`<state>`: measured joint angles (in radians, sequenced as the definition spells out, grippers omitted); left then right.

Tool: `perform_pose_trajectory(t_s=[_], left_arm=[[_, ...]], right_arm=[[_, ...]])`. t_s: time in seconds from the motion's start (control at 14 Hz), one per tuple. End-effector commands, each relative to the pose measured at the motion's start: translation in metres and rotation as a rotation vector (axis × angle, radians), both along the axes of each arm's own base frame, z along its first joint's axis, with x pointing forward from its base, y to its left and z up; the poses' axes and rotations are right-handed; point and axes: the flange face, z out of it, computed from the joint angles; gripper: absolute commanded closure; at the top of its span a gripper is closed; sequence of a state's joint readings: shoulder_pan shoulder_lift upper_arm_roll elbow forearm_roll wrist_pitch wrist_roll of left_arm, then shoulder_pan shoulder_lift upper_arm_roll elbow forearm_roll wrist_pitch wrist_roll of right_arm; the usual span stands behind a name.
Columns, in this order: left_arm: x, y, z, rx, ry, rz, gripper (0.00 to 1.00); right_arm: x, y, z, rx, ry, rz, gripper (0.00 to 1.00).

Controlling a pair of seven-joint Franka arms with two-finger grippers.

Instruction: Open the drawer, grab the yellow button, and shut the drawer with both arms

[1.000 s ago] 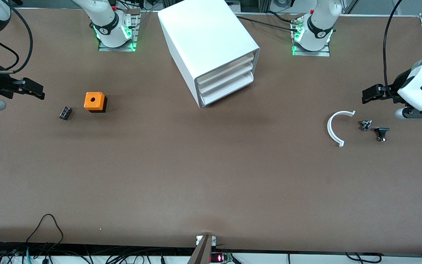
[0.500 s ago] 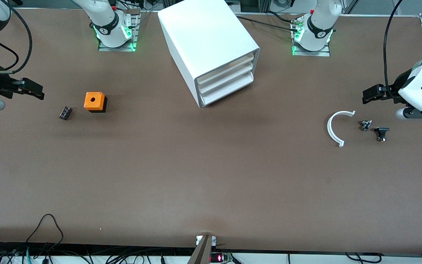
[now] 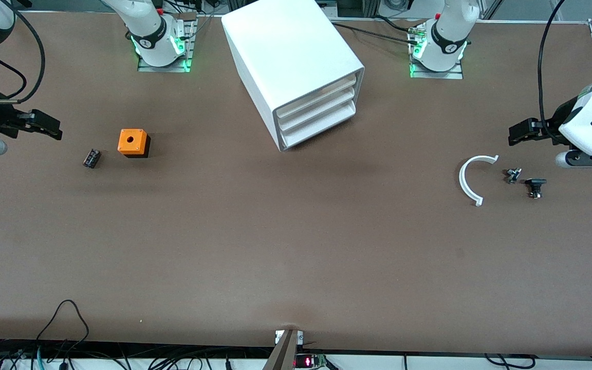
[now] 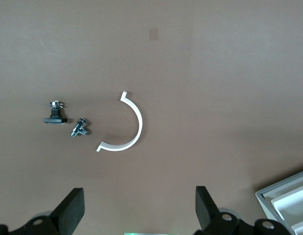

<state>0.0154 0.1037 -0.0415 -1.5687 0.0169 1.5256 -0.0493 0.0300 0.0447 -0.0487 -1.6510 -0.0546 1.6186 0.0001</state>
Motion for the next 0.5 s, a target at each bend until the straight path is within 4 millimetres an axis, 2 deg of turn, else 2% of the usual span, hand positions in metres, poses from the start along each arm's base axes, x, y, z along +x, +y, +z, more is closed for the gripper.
perform_pose_trajectory(t_s=[0.0,0.43], left_arm=[[0.002,0.002,0.0024,0.014,-0.006,-0.017,0.0],[0.002,0.0022,0.0024,0.015,-0.006,-0.017,0.0]], right_arm=[[-0.0011,0.0014,0.0016,-0.004,-0.004,-0.013,0.0],[-0.0001,0.0016,-0.001,-0.003,0.0,-0.01,0.0]])
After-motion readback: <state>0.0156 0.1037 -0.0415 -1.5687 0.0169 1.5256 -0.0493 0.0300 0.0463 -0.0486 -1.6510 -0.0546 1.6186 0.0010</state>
